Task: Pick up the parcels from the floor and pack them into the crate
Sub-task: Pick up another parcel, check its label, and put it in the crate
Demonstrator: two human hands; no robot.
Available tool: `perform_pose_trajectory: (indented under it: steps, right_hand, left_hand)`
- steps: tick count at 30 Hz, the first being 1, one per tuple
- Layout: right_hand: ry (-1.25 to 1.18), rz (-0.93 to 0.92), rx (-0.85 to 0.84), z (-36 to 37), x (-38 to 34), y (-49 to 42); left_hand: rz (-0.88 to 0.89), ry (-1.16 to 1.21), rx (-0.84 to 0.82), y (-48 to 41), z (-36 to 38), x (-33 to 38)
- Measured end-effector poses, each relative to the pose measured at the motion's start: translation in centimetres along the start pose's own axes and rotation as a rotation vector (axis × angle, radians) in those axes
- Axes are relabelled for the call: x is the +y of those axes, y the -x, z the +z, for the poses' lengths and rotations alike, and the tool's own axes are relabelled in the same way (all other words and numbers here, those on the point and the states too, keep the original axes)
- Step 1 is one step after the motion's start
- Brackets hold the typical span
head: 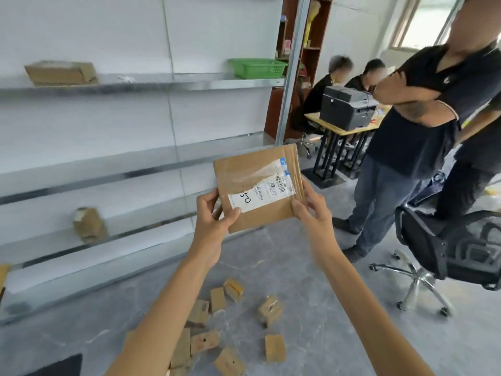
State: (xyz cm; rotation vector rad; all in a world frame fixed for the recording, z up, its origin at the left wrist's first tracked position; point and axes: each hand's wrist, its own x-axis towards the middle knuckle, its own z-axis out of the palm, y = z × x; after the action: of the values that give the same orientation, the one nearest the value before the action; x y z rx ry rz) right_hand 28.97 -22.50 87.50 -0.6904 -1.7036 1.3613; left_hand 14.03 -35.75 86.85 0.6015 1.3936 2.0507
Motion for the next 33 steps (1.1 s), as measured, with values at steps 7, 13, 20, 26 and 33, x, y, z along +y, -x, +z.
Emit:
perform_pose_trajectory:
  steps: [7, 13, 20, 26, 33]
  right_hand:
    - [-0.238, -0.098, 0.011, 8.8, -3.5, 0.3]
    - [-0.317, -0.179, -0.054, 12.6, -6.5, -0.3]
    - [-0.221, -0.312, -0.178, 16.7, -8.6, -0.1]
    - [-0.282, -0.258, -0.278, 20.8, -8.9, 0.1]
    - [-0.466, -0.033, -0.365, 20.6, -7.9, 0.5]
  left_hand:
    - [0.053, 0.152, 0.067, 1.1, -4.3, 4.6]
    - [0.096, 0.005, 0.043, 1.6, -8.7, 8.3]
    - [0.120, -0.010, 0.163, 1.5, -12.5, 11.2]
    - [0.188, 0.033, 0.087, 2.3, -13.5, 10.6]
    - [0.072, -0.408, 0.169, 3.2, -18.2, 12.8]
